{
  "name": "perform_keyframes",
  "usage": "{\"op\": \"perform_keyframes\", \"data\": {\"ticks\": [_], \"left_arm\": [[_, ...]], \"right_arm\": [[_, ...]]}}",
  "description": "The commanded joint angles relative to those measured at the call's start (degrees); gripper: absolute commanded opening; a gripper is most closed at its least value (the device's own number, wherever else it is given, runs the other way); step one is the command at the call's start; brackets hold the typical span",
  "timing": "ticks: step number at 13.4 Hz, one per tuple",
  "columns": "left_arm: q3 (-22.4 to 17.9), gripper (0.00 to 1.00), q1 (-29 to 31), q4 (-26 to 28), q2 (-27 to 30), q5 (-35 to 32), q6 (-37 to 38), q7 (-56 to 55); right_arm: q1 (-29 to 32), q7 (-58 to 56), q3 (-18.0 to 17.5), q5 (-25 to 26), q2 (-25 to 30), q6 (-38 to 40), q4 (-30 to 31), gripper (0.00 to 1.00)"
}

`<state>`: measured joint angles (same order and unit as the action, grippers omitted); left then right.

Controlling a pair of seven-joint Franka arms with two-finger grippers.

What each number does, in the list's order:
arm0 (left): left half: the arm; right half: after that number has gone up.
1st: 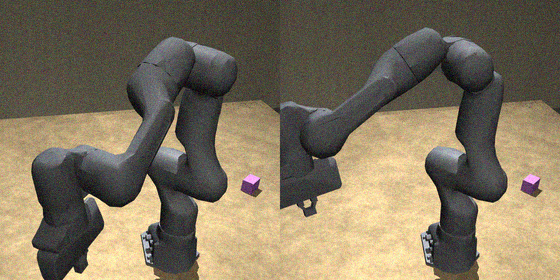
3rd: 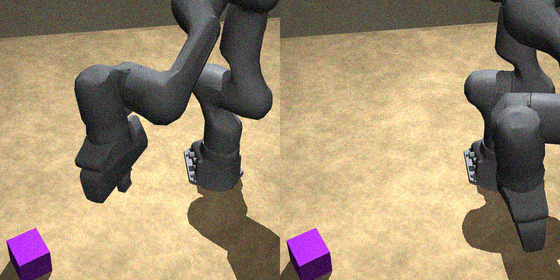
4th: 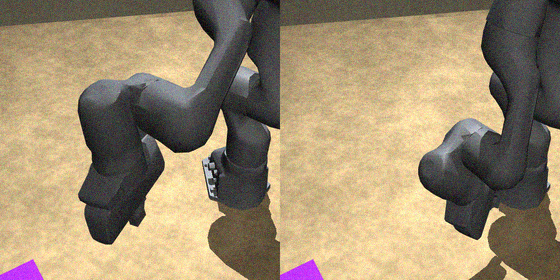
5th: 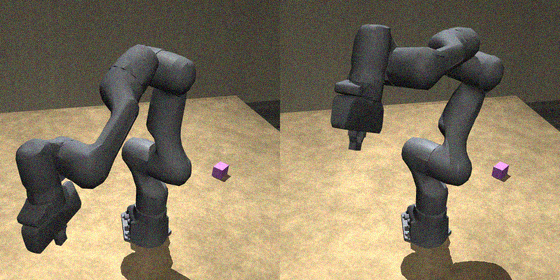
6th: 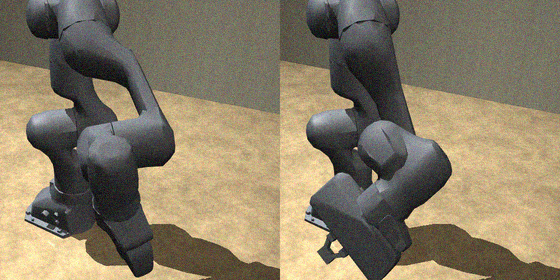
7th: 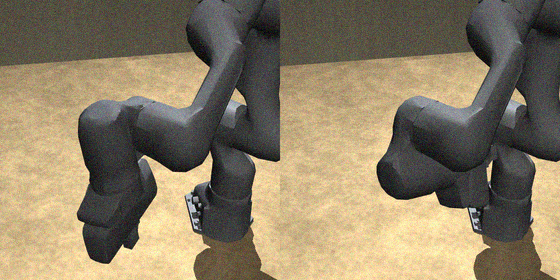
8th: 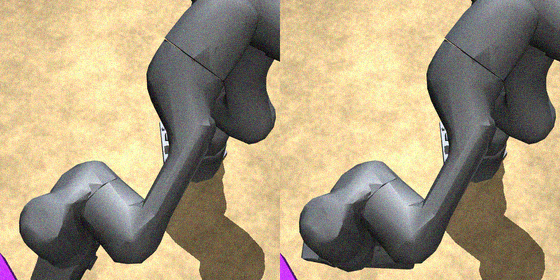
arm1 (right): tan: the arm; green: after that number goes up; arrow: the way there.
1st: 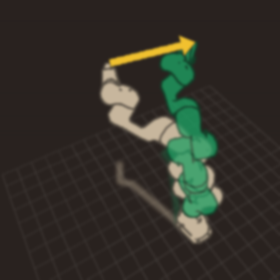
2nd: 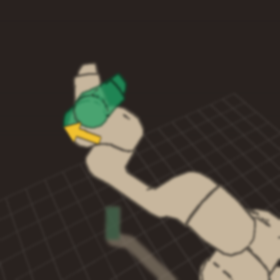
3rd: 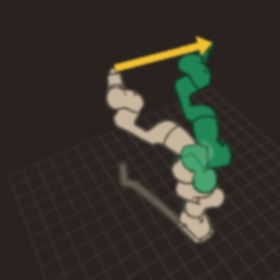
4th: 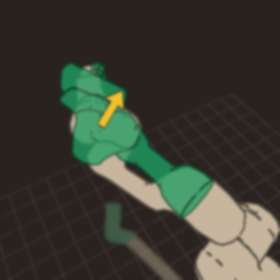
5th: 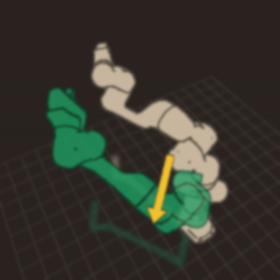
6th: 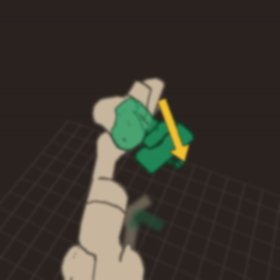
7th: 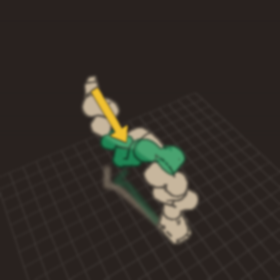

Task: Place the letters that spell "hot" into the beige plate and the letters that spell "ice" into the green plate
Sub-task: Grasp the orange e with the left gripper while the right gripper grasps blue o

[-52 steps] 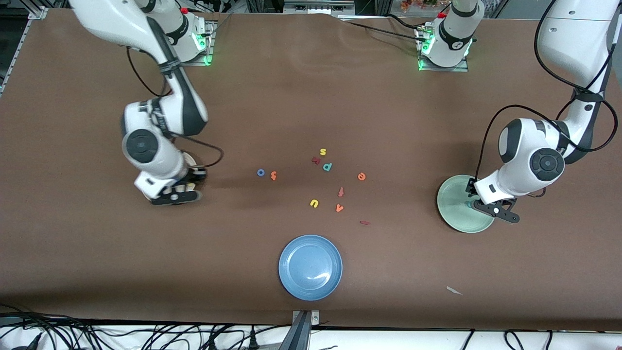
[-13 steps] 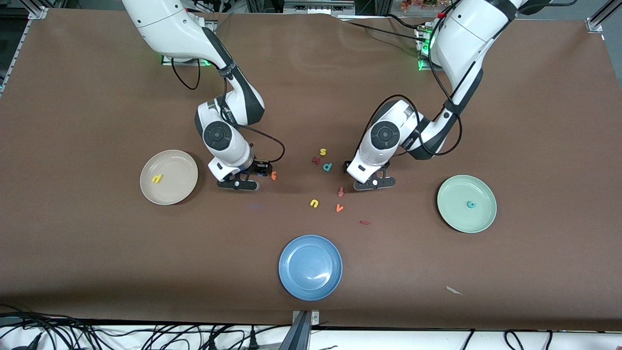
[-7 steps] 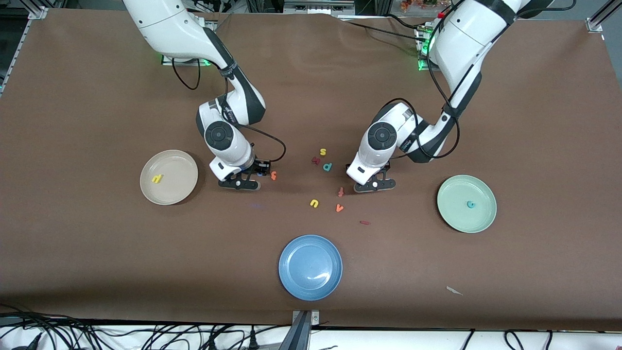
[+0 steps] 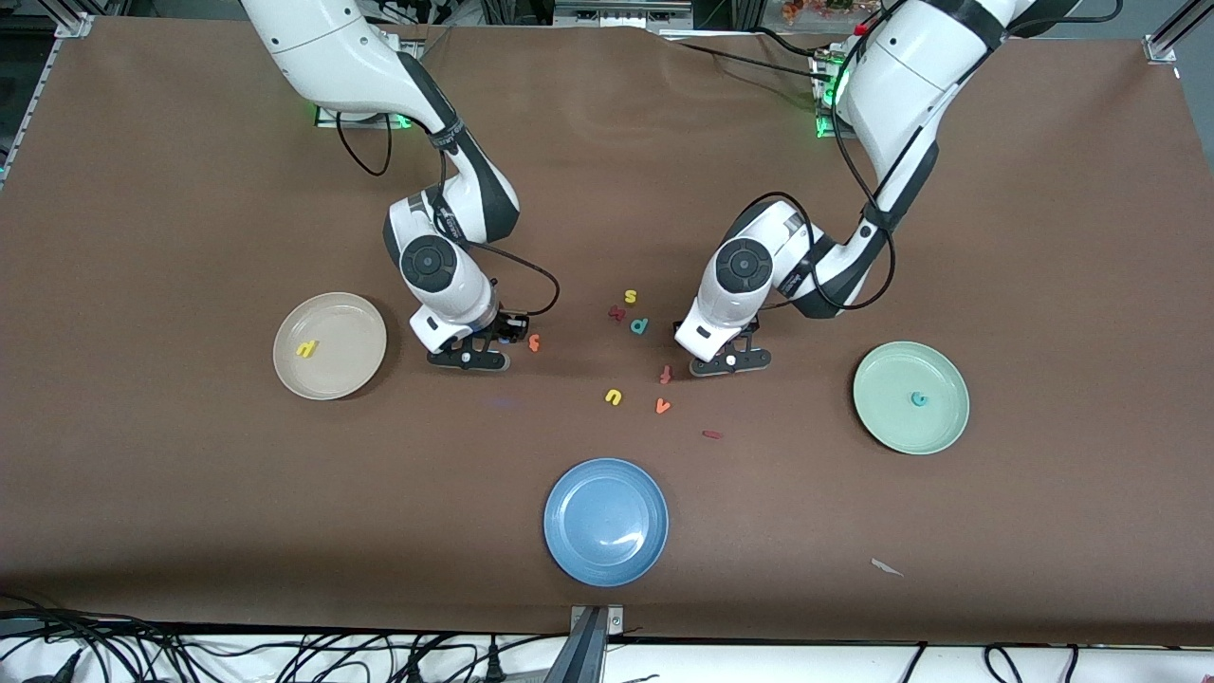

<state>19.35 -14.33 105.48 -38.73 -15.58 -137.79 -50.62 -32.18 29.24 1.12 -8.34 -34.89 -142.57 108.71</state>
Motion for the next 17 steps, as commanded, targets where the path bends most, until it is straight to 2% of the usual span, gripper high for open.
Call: {"op": "perform_keyframes", "data": {"ticks": [1, 2, 7, 10, 15, 17], "left_arm": [[-0.4, 0.62, -0.7, -1.1, -0.6, -1.9, 0.7, -1.7], [-0.4, 0.59, -0.7, -1.1, -0.6, -1.9, 0.7, -1.7], [-0.4, 0.46, -0.7, -1.1, -0.4, -1.9, 1.0, -2.0], [-0.3, 0.38, -0.7, -1.1, -0.4, -1.9, 1.0, -2.5], [-0.3, 0.33, -0.7, -1.1, -0.4, -1.9, 1.0, -2.5], [-0.3, 0.32, -0.7, -1.1, -0.3, -1.9, 1.0, -2.4]], "right_arm": [[-0.9, 0.5, 0.2, -0.9, -0.9, -0.7, -0.3, 0.35], [-0.9, 0.4, 0.2, -0.9, -1.0, -0.7, -0.3, 0.35], [-0.9, 0.2, 0.3, -0.9, -0.7, -0.3, -0.4, 0.12], [-0.9, -0.1, 1.1, -0.6, 1.3, 2.4, -0.3, 0.12], [-0.8, -7.3, 10.4, 1.1, 7.7, 17.2, -0.8, 0.12], [-0.9, -11.9, 14.6, 1.1, 8.7, 20.2, -0.8, 0.12]]}}
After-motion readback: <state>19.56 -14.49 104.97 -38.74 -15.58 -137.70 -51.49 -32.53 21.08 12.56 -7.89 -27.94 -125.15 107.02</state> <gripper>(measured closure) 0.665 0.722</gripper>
